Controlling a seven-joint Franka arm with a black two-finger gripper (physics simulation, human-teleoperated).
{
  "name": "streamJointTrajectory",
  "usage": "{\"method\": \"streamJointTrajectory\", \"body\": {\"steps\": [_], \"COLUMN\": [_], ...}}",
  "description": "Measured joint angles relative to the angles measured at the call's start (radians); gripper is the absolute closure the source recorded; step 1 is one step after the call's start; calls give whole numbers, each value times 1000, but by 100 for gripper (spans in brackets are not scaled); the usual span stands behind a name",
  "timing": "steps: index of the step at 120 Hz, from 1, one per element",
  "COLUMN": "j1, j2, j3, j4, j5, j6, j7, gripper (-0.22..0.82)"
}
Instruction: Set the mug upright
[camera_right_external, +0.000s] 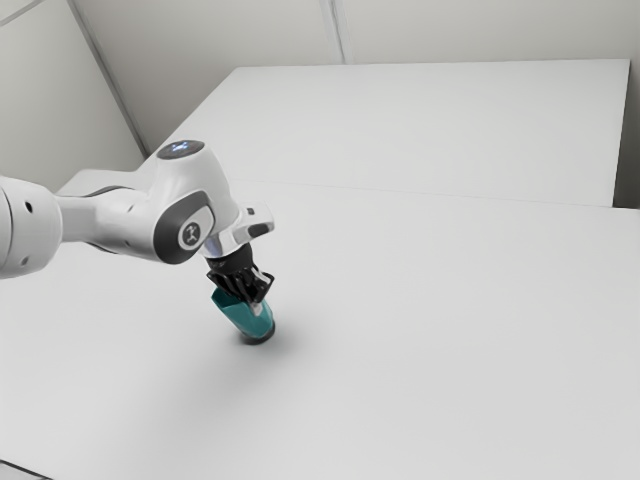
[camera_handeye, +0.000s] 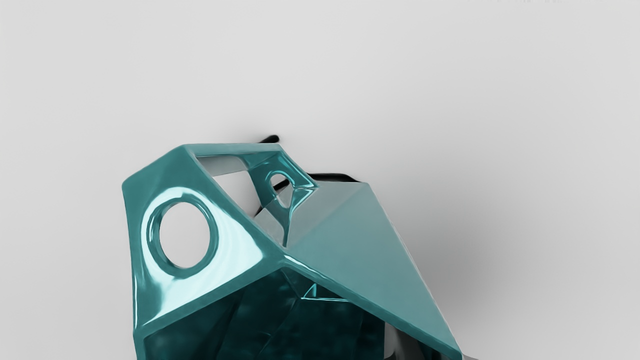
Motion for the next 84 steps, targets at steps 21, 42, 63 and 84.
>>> {"method": "streamJointTrajectory", "body": {"steps": [21,42,63,84], "j1": [-2,-3,-15,-28], "j2": [7,-6,-25,-72], "j3": [1,-1,-4,-4], "j4": [0,0,0,1], "j5": [-7,-16,-38,-50], "j6": [9,12,13,5], "j7": [-5,-5,-5,-3], "gripper": [72,56,29,13]}}
